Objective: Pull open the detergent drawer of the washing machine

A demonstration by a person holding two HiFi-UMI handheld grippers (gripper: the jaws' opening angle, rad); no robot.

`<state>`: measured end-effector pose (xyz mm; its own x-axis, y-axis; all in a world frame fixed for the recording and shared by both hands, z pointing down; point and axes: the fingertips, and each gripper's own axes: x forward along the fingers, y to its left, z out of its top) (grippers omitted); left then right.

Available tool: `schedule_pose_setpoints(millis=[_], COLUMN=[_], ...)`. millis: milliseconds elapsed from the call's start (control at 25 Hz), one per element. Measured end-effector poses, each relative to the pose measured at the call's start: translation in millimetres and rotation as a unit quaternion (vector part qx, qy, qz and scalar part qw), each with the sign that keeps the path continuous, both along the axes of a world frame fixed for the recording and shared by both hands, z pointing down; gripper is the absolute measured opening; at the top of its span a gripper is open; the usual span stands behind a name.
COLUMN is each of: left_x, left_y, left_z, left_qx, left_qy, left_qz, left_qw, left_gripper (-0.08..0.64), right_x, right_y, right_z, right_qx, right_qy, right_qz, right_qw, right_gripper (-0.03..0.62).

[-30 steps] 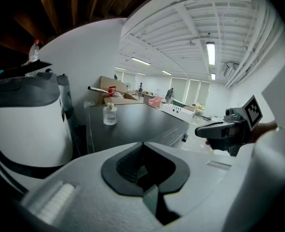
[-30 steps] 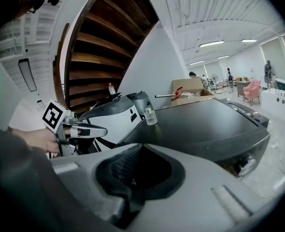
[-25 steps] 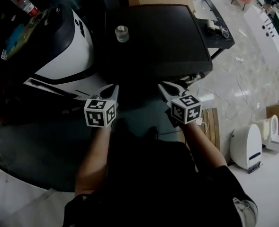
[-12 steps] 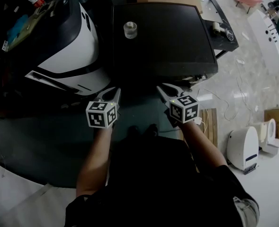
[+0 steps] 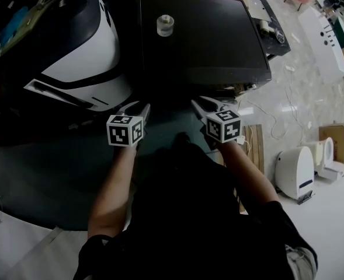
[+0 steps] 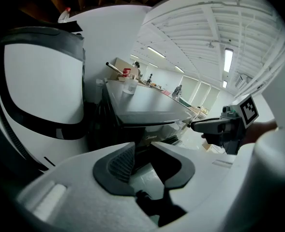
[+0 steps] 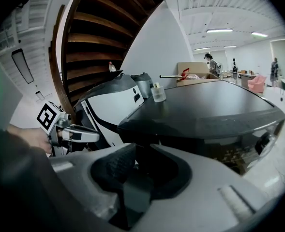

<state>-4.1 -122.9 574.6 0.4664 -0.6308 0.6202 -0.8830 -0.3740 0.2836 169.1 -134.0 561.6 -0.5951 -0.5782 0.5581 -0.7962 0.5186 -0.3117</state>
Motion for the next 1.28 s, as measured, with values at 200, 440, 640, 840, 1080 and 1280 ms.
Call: schedule_pose_setpoints(millis=[200,440,640,840,1080,1280], left_x=[-3,0,-2,1,5,6], left_y=[-9,-25,-41,-53,-63,-65], left_z=[21,40,49,56,61,63], left_qx=[-0.032,-0.057,-0.060,-0.062,-0.061,-0.059], left_qy=[-0.007,-0.005,-0.004,-0.003,-0.002,-0.012], left_qz=[-0.006,-0.016,-0.023,-0.019,-0.014,-0.008], left_qw=[0.9994,0.9982,0.9979,0.9979,0.9980,0.9981], left_gripper=[0.116,0.130,0.166,0.186,0.187,0.184], right_x=[-1,8,9,6,7,7], right_y=[-12,-30,-44,-55,-62,-63], right_z=[17,32,42,49,58,65], right_qx=[-0.015,-0.030,-0.039,-0.044,-0.053,-0.057], right_qy=[-0.001,0.004,0.012,0.016,0.017,0.019], right_qz=[0.011,0.022,0.025,0.019,0.017,0.014], right_qw=[1.000,0.999,0.999,0.999,0.998,0.998], right_gripper=[0.103,0.107,0.110,0.112,0.112,0.112])
